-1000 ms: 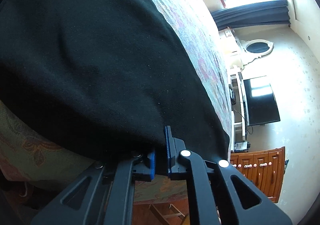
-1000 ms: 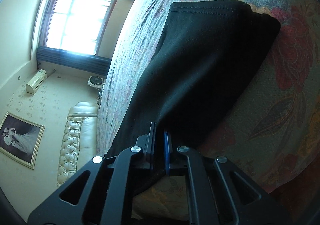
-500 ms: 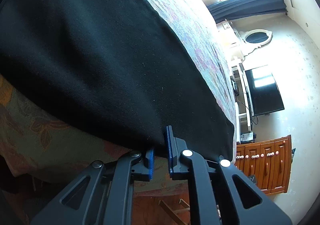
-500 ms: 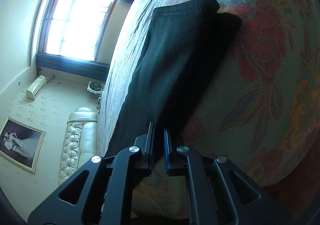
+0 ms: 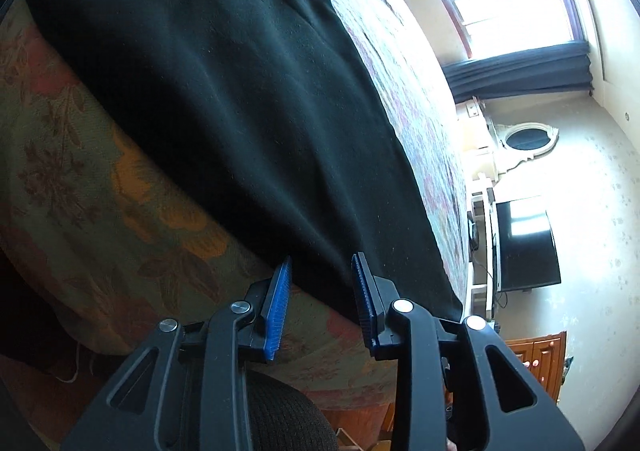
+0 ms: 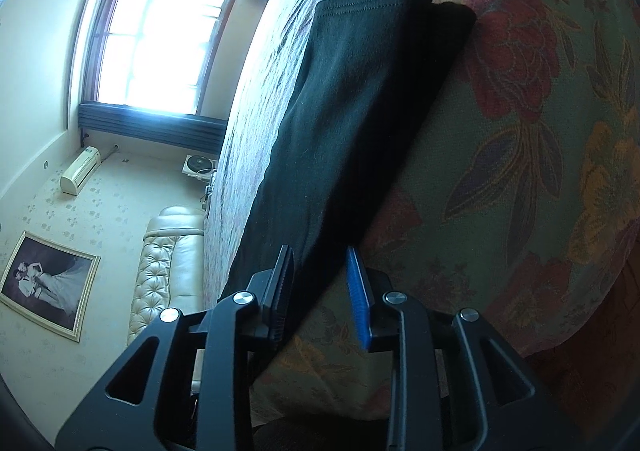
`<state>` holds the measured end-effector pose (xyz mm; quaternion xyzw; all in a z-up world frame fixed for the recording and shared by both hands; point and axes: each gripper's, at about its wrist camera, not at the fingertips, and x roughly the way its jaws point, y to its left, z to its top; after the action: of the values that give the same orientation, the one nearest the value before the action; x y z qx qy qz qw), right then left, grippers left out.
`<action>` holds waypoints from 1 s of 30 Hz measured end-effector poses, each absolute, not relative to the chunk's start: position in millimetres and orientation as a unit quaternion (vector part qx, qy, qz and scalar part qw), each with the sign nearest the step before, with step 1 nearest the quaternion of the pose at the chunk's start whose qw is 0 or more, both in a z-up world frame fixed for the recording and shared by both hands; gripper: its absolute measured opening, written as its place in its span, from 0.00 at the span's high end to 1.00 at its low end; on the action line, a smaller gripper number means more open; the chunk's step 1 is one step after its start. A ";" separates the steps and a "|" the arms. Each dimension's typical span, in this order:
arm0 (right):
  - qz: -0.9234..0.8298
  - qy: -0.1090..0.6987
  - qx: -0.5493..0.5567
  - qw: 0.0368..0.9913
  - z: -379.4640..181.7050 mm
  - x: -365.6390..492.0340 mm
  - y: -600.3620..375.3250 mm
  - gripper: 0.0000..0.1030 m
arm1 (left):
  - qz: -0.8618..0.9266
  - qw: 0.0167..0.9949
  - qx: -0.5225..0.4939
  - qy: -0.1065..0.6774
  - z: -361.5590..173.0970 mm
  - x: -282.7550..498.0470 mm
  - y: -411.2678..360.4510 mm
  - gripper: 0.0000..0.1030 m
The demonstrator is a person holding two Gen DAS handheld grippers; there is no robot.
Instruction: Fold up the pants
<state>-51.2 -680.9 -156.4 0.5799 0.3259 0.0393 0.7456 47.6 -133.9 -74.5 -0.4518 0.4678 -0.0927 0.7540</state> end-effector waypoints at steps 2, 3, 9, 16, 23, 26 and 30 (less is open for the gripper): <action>0.058 0.336 0.579 0.741 -156.2 -47.5 -669.1 0.74 | -0.089 0.757 -0.457 0.459 -74.5 44.6 -127.9 0.69; 0.068 0.342 0.578 0.738 -156.4 -45.0 -661.5 0.74 | -0.087 0.756 -0.462 0.456 -74.8 43.8 -125.0 0.69; 0.124 0.379 0.585 0.706 -166.5 -28.9 -617.8 0.73 | -0.078 0.743 -0.494 0.445 -80.9 43.0 -106.1 0.69; 0.130 0.392 0.574 0.707 -166.0 -23.0 -600.8 0.72 | -0.063 0.762 -0.444 0.468 -82.1 42.7 -107.1 0.93; 0.050 0.328 0.559 0.760 -140.2 -49.7 -665.3 0.55 | -0.092 0.765 -0.435 0.467 -81.7 39.8 -101.6 0.93; -0.019 0.267 0.557 0.786 -124.1 -70.5 -719.1 0.51 | -0.105 0.766 -0.428 0.468 -74.2 37.5 -103.7 0.92; -0.043 0.247 0.563 0.787 -119.9 -65.2 -782.4 0.46 | -0.149 0.779 -0.392 0.466 -58.9 33.0 -112.8 0.89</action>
<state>-65.2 -782.4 -119.9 0.5633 0.2469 -0.0433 0.7873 33.0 -112.8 -58.9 -0.3917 0.4657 -0.1492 0.7794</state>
